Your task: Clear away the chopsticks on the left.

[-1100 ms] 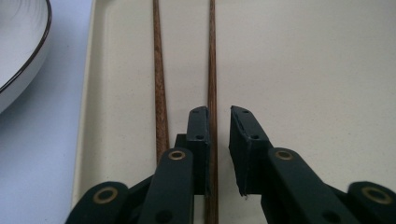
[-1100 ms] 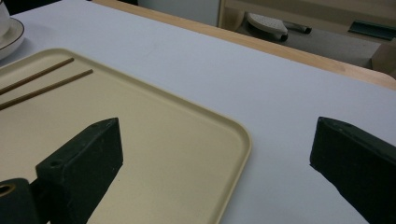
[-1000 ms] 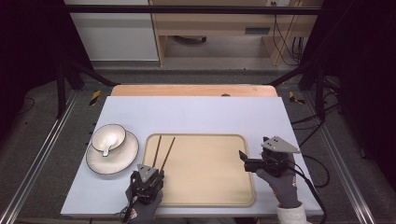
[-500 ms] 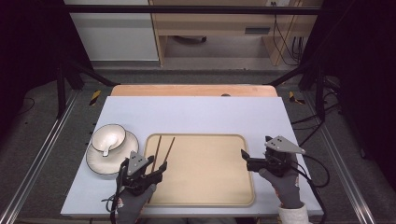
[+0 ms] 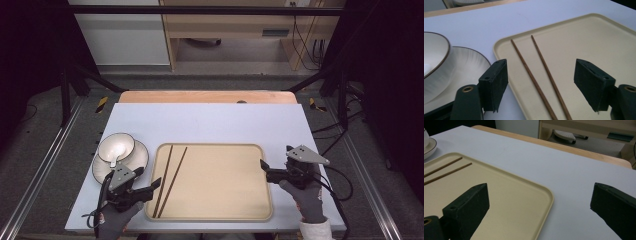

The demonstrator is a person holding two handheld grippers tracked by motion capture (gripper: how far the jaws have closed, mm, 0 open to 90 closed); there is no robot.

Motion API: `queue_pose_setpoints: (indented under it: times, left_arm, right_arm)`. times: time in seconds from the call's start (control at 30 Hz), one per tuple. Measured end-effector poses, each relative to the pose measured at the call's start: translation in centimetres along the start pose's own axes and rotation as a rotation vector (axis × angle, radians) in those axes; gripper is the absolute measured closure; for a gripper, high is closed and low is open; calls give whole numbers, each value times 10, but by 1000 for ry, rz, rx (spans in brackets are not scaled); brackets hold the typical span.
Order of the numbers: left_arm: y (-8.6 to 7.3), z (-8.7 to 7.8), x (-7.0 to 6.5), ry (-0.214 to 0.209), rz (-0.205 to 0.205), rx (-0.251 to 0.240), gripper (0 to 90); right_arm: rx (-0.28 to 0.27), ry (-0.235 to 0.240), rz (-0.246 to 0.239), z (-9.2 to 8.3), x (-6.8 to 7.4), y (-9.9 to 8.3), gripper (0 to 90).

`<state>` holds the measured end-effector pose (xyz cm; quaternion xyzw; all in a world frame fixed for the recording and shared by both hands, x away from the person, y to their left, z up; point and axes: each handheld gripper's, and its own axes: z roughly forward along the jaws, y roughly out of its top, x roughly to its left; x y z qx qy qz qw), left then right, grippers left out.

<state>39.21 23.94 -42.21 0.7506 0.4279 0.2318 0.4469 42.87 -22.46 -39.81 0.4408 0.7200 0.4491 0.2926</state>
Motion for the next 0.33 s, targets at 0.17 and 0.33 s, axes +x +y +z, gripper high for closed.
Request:
queue_pose_setpoints:
  times: [0.17,0.33]
  left_arm:
    - [-8,-6,10,17,-8,-4,253]
    - [-13,-10,21,21,-26,-9,250]
  right_arm:
    - [1,-1,-1,0,0,0,22]
    - [7,-1,-4,1,0,-1,22]
